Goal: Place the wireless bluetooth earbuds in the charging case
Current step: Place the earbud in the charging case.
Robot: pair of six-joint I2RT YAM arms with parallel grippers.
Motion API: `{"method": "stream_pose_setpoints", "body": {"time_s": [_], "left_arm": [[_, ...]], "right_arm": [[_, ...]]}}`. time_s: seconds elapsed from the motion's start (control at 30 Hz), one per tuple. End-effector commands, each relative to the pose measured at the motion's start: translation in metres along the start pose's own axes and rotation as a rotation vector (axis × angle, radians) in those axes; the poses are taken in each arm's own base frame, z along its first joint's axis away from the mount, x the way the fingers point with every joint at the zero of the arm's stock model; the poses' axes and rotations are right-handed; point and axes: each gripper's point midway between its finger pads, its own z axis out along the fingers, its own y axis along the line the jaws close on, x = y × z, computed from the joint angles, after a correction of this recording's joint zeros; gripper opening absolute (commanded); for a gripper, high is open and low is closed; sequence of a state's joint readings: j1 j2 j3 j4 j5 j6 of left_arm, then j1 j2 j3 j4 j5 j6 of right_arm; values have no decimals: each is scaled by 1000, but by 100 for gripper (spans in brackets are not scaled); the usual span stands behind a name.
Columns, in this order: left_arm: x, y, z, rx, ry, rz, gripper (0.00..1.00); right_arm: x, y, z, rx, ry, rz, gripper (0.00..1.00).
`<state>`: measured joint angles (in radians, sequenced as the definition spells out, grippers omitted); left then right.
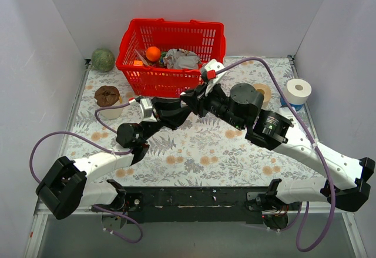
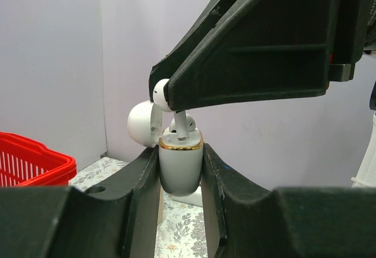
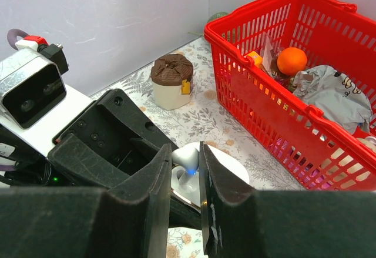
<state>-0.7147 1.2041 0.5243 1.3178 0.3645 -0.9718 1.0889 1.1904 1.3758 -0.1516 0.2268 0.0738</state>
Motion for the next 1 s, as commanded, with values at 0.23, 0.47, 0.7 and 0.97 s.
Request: {"method": "stream_pose_setpoints", "body": {"time_s": [0.23, 0.47, 0.7, 0.97], "left_arm": [[-46, -14, 2, 54, -159, 88, 0], [-49, -17, 1, 69, -167, 104, 0], [-56, -19, -2, 77, -221, 122, 0], [-64, -19, 5, 88, -257, 114, 0]], "right_arm": [[-1, 8, 3, -9, -15, -12, 1], [8, 5, 4, 7, 10, -25, 1], [-5, 5, 1, 13, -14, -26, 1], [-15, 4, -1, 24, -18, -45, 1]]}}
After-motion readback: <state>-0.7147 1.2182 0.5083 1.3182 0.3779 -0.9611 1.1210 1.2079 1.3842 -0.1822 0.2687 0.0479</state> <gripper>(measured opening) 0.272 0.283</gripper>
